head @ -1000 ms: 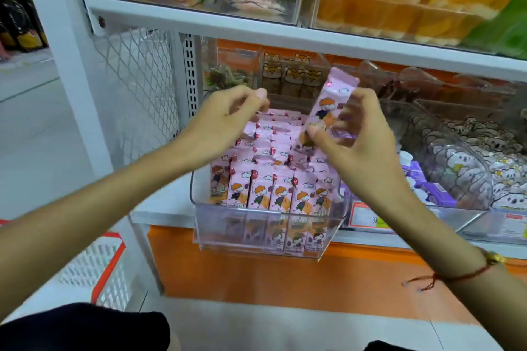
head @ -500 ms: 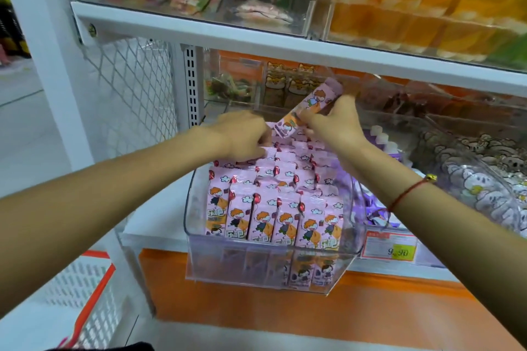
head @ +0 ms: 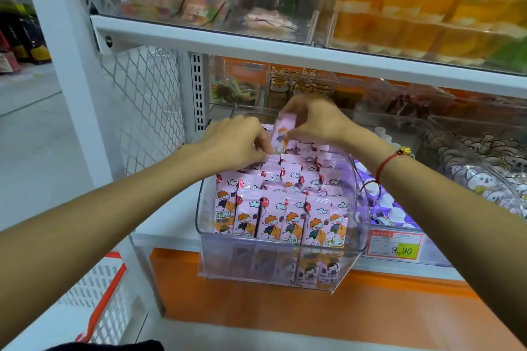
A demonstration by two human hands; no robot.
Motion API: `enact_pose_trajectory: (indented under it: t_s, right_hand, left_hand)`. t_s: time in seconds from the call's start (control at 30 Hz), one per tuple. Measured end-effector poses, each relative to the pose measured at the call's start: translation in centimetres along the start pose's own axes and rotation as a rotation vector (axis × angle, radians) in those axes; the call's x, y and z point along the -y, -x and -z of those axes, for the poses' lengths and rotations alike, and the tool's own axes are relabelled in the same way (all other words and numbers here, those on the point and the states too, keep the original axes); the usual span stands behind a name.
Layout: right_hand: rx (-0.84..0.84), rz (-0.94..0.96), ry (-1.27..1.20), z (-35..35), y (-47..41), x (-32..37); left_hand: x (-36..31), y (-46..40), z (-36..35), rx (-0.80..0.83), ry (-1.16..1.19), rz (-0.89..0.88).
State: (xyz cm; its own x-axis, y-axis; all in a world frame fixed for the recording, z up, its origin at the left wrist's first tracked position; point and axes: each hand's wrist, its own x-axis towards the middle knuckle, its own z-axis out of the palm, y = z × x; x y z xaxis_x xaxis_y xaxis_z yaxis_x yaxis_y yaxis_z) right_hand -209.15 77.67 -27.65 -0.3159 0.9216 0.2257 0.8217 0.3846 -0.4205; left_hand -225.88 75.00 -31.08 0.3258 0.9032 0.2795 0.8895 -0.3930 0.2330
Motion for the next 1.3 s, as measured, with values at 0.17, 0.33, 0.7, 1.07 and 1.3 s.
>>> enact_pose_trajectory:
  t_s: [0.17,0.33,0.7,1.07,1.3]
  right_hand:
    - [0.25,-0.062,0.128,-1.6,0.5,0.4]
    - [0.248,-0.107,0.142,-1.8,2.0,0.6]
    - [0.159,0.102,0.273,-4.6,11.4,1.0]
    - [0.19,0.061,0.262,-4.1,11.2,1.7]
    - [-0.083,0.048,-0.077,-1.4,13.6,3.5]
  left_hand:
    - [-0.2,-0.2,0.0,0.017,0.012,0.015]
    - [-0.5,-0.7,0.1,0.099,-0.018,0.025]
    - [-1.8,-0.9,0.9,-0.098,0.219,0.133]
    - [-4.6,4.2,2.8,-0.84,1.169,0.348]
    - [-5.5,9.5,2.6,-0.816,1.171,0.302]
